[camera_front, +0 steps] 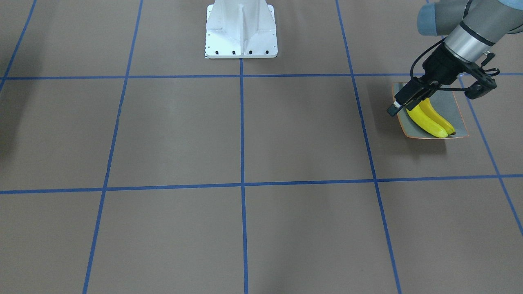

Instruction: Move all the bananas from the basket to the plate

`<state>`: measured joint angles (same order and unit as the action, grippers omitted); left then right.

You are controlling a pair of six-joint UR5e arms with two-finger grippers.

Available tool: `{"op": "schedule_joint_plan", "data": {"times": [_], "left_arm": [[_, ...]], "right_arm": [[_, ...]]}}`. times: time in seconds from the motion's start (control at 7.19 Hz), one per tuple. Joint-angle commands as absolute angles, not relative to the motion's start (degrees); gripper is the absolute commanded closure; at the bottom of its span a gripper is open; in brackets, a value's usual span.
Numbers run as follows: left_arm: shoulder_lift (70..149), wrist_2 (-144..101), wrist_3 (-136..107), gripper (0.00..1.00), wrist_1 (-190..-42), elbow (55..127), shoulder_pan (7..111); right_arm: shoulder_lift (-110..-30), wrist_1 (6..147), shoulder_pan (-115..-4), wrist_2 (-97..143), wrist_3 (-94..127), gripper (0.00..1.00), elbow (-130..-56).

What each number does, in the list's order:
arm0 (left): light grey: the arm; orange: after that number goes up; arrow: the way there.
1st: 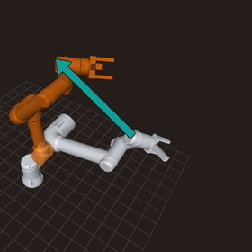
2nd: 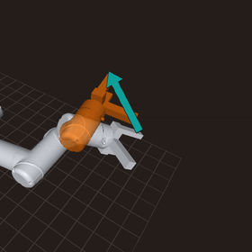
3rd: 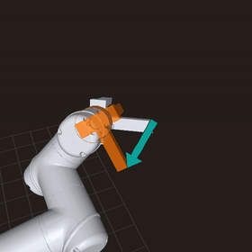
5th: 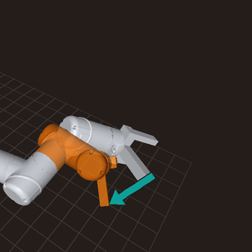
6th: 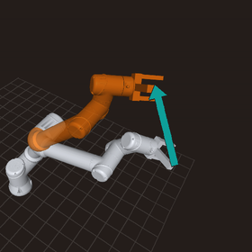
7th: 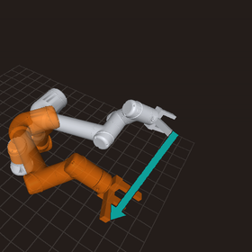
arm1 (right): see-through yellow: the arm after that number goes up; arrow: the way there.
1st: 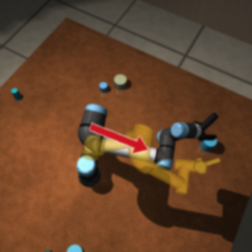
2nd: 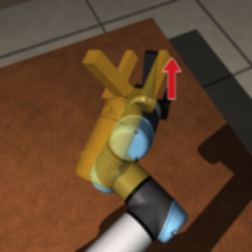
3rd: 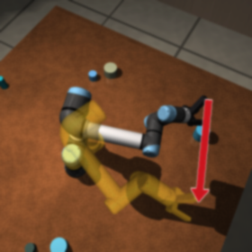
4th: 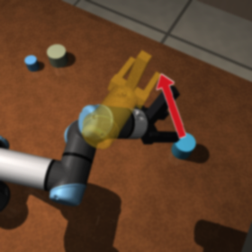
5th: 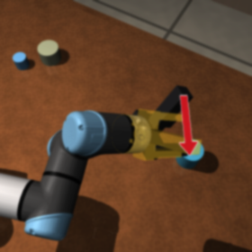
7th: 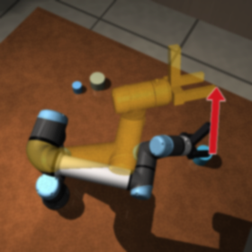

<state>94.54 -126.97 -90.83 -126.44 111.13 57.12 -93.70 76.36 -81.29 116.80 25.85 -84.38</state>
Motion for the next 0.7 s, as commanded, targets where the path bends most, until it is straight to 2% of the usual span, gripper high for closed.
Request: {"op": "schedule_joint_plan", "data": {"times": [0.0,0.28,0.56], "left_arm": [[94.9,-127.0,-91.8,0.00,-126.5,111.1,57.0],[95.0,-127.1,-91.8,0.00,-126.5,111.0,57.0],[96.3,-127.2,-92.7,0.00,-126.7,110.3,56.8]], "right_arm": [[-94.0,84.9,-86.5,117.0,18.2,1.00,-90.2],[-93.1,92.9,-87.9,117.1,16.3,1.00,-96.5],[-88.1,100.9,-86.2,122.6,16.7,1.00,-103.4]]}}
